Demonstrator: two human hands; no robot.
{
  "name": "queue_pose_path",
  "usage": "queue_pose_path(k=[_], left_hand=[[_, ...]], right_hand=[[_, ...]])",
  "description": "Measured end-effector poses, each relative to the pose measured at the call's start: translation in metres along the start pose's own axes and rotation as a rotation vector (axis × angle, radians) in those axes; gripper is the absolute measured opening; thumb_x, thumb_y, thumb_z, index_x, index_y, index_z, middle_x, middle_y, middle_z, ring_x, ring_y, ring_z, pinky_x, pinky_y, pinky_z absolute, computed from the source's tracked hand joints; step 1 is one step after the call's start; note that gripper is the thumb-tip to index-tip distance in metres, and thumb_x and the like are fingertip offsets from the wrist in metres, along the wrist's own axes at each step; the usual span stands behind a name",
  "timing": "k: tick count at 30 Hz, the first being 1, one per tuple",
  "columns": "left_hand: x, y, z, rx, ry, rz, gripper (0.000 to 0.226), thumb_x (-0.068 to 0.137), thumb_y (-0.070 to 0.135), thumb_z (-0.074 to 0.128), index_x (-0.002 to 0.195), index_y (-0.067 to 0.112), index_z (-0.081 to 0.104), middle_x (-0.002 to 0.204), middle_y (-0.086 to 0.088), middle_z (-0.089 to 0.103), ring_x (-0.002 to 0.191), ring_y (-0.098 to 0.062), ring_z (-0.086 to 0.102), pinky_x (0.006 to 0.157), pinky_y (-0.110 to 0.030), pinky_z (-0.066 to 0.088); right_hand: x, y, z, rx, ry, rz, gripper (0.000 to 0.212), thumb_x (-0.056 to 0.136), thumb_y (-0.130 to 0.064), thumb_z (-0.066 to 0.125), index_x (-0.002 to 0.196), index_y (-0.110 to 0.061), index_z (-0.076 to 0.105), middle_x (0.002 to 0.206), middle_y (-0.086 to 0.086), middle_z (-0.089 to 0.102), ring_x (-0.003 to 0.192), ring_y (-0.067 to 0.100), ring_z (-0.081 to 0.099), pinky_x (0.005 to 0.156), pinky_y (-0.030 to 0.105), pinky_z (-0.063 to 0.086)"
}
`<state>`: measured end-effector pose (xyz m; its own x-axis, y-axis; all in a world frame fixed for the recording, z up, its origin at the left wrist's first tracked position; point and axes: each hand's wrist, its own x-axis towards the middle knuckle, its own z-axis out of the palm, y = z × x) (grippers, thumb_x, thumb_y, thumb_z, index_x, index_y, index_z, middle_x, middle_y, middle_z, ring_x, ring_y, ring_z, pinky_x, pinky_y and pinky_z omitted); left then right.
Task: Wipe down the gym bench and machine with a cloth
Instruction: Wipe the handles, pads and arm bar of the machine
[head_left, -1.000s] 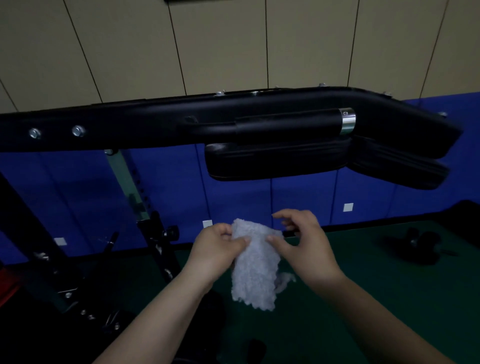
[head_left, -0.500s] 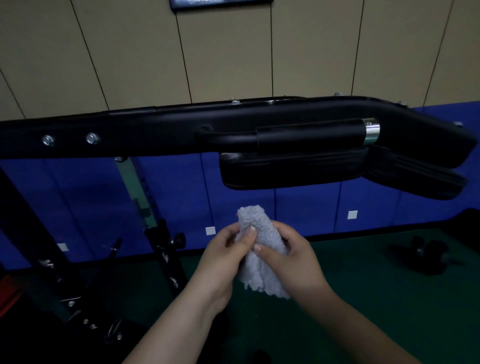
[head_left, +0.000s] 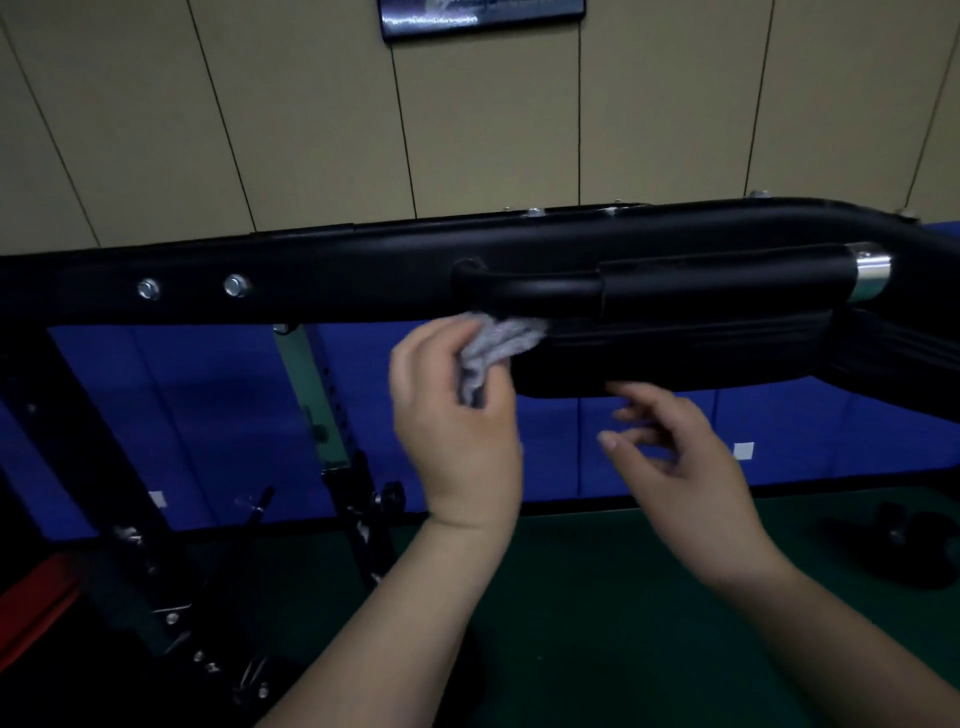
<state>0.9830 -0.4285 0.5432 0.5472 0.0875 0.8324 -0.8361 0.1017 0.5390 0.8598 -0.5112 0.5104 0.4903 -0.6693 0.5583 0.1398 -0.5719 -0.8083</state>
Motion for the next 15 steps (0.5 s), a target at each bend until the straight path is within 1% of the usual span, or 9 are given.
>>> queue_pose_path(k=[2,3,5,7,8,10,12,13,15], left_hand=[[-0.008,-0.006,0.012,0.093,-0.096,0.126,0.032,0.075,-0.005,0.064,0.103,0.01,0.068,0.111,-0.007,0.059,0.103,-0.021,0.053,0.091,-0.007,0.033],[-0.013,-0.009,0.016,0.149,-0.143,0.179,0.033,0.077,-0.002,0.062,0.106,0.013,0.068,0.117,-0.008,0.058,0.105,-0.024,0.05,0.092,-0.01,0.032],[-0.024,-0.018,0.019,0.217,-0.224,0.254,0.035,0.083,0.002,0.06,0.113,0.018,0.067,0.13,-0.008,0.051,0.115,-0.028,0.045,0.097,-0.02,0.034],[-0.029,-0.026,0.017,0.178,-0.283,0.272,0.038,0.087,-0.001,0.059,0.117,0.02,0.065,0.139,-0.008,0.043,0.127,-0.029,0.04,0.104,-0.03,0.036],[-0.03,-0.029,0.014,0.134,-0.288,0.268,0.038,0.087,-0.003,0.057,0.118,0.019,0.064,0.14,-0.008,0.041,0.13,-0.026,0.039,0.107,-0.03,0.036],[-0.028,-0.032,0.006,0.042,-0.242,0.223,0.039,0.089,-0.005,0.048,0.116,0.015,0.066,0.134,-0.008,0.044,0.128,-0.017,0.042,0.107,-0.023,0.036],[-0.023,-0.034,-0.002,-0.007,-0.187,0.192,0.043,0.089,-0.008,0.045,0.119,0.017,0.062,0.127,-0.007,0.049,0.12,-0.011,0.047,0.102,-0.017,0.038],[-0.02,-0.034,-0.004,-0.006,-0.173,0.19,0.044,0.089,-0.007,0.047,0.122,0.018,0.06,0.123,-0.003,0.052,0.116,-0.01,0.051,0.099,-0.018,0.041],[-0.014,-0.034,-0.005,0.028,-0.142,0.208,0.039,0.087,0.004,0.049,0.124,0.015,0.057,0.118,0.003,0.056,0.11,-0.014,0.056,0.095,-0.025,0.046]], right_hand=[[0.006,-0.001,-0.001,-0.016,0.007,-0.046,0.037,0.089,-0.016,0.062,0.111,-0.044,0.051,0.107,-0.009,0.052,0.092,-0.004,0.056,0.072,0.005,0.044],[0.008,-0.001,-0.002,-0.022,0.005,-0.064,0.038,0.089,-0.016,0.062,0.109,-0.046,0.05,0.107,-0.009,0.052,0.092,-0.003,0.056,0.072,0.005,0.045],[0.011,-0.002,-0.005,-0.044,0.007,-0.087,0.037,0.089,-0.016,0.062,0.106,-0.046,0.049,0.106,-0.01,0.051,0.092,-0.002,0.056,0.071,0.006,0.046],[0.013,-0.001,-0.006,-0.084,0.022,-0.116,0.035,0.089,-0.016,0.062,0.109,-0.042,0.051,0.106,-0.01,0.05,0.092,0.0,0.057,0.07,0.008,0.046],[0.014,-0.001,-0.007,-0.11,0.03,-0.132,0.035,0.088,-0.015,0.062,0.11,-0.04,0.051,0.105,-0.01,0.049,0.092,0.0,0.056,0.07,0.008,0.046],[0.016,0.0,-0.009,-0.14,0.032,-0.16,0.038,0.088,-0.014,0.062,0.113,-0.04,0.05,0.104,-0.013,0.047,0.092,0.001,0.055,0.07,0.01,0.047],[0.019,0.001,-0.011,-0.158,0.024,-0.187,0.041,0.088,-0.015,0.061,0.118,-0.041,0.05,0.103,-0.013,0.045,0.094,0.004,0.055,0.071,0.013,0.047],[0.021,0.001,-0.011,-0.18,0.017,-0.201,0.042,0.089,-0.016,0.061,0.119,-0.042,0.048,0.103,-0.012,0.044,0.094,0.005,0.054,0.072,0.014,0.048],[0.024,0.002,-0.012,-0.218,-0.001,-0.217,0.044,0.09,-0.019,0.06,0.122,-0.046,0.045,0.103,-0.015,0.042,0.097,0.005,0.052,0.075,0.017,0.047]])
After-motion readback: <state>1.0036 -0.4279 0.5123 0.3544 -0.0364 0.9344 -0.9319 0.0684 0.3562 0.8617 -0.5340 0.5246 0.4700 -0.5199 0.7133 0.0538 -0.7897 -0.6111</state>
